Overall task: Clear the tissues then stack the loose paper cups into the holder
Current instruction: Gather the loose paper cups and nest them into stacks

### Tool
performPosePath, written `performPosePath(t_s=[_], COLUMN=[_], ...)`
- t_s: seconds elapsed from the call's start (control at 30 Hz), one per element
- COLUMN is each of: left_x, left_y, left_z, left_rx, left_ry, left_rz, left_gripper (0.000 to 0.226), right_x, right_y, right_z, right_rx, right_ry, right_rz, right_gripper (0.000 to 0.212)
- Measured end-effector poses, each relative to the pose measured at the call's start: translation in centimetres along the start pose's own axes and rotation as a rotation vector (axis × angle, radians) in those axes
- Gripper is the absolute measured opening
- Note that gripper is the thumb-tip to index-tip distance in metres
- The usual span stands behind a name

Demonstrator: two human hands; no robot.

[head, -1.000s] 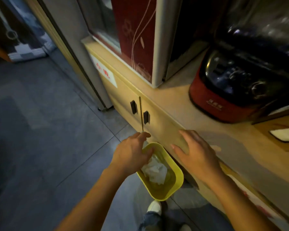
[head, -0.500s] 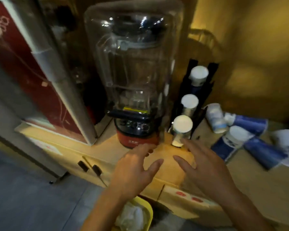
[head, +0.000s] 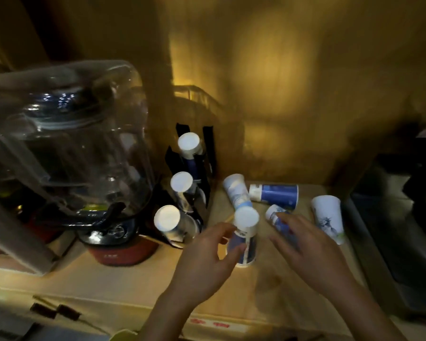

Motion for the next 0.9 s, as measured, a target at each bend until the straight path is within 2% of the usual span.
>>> performPosePath(t_s=[0.23, 0.37, 0.63, 0.8, 0.9], left_x=[-2.7, -3.3, -3.4, -2.9, -2.2], left_y=[5.3, 7.5, 12.0, 14.8, 16.3], left_z=[-4.0, -5.8, -10.0, -12.6, -13.8], left_rx=[0.007, 0.059, 0.144, 0.181, 0.225], left_ry=[-0.052, -0.060, -0.080, -0.187, -0.230], left_rz=[0.092, 0.098, 0.093, 0.136, 0.151], left_gripper=[0.032, 0.029, 0.029, 0.026, 0.021], right_x=[-6.9, -8.8, -12.4, -14.7, -16.0], right_y=[-2.8, -2.6, -1.9, -1.6, -0.8], right_z=[-2.0, -3.3, -5.5, -7.8, -8.9], right_rx=[-0.024, 0.017, -0.025, 0.000, 0.032], right_ry=[0.099, 0.115, 0.180, 0.241, 0.276], right_rz=[-0.027, 0.013, 0.040, 0.114, 0.080], right_gripper=[0.042, 0.042, 0.038, 0.038, 0.037])
Point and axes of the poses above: each hand's wrist, its own z-axis away from the middle knuckle, its own y-axis out of the palm, x = y × z, the point moved 6 cm from there along -z, towards the middle knuckle
